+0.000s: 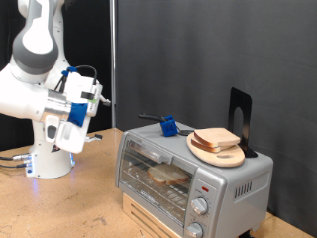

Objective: Make a piece of toast with the oven

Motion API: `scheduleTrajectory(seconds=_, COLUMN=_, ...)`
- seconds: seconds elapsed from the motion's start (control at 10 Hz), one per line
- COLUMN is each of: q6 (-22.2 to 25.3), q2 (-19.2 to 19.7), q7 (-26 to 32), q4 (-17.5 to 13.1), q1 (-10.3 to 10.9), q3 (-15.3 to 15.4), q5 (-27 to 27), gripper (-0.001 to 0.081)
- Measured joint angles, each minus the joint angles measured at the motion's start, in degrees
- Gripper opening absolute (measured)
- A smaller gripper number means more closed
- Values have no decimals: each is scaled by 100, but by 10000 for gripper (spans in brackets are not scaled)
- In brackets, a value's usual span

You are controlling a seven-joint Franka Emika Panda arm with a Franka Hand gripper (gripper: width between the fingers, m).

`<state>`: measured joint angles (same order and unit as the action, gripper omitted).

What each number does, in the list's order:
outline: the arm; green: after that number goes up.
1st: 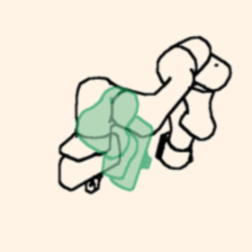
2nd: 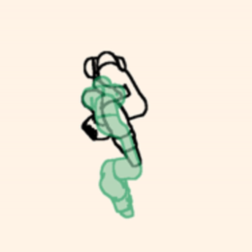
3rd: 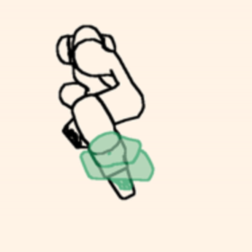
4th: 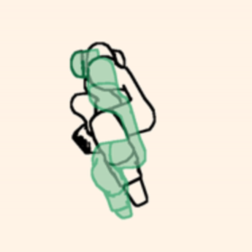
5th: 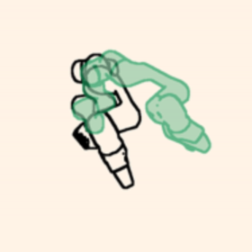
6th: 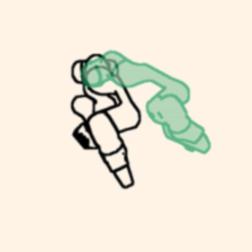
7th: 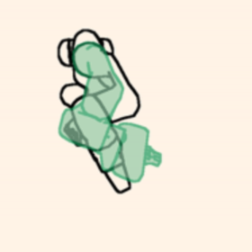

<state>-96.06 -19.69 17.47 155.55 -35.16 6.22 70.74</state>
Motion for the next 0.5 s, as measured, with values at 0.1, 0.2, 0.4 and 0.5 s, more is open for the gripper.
scheduleTrajectory(seconds=0.1, q6=-29, q2=63, q7=0, q4=-98, q1=-70, q3=-44, q5=-4, gripper=800)
scheduleTrajectory(seconds=0.2, q6=-12, q2=63, q7=0, q4=-79, q1=-65, q3=-31, q5=-9, gripper=800)
scheduleTrajectory(seconds=0.4, q6=933, q2=302, q7=-103, q4=-339, q1=-116, q3=-244, q5=-372, gripper=800)
scheduleTrajectory(seconds=0.5, q6=1200, q2=613, q7=-127, q4=-634, q1=-151, q3=-347, q5=-502, gripper=800)
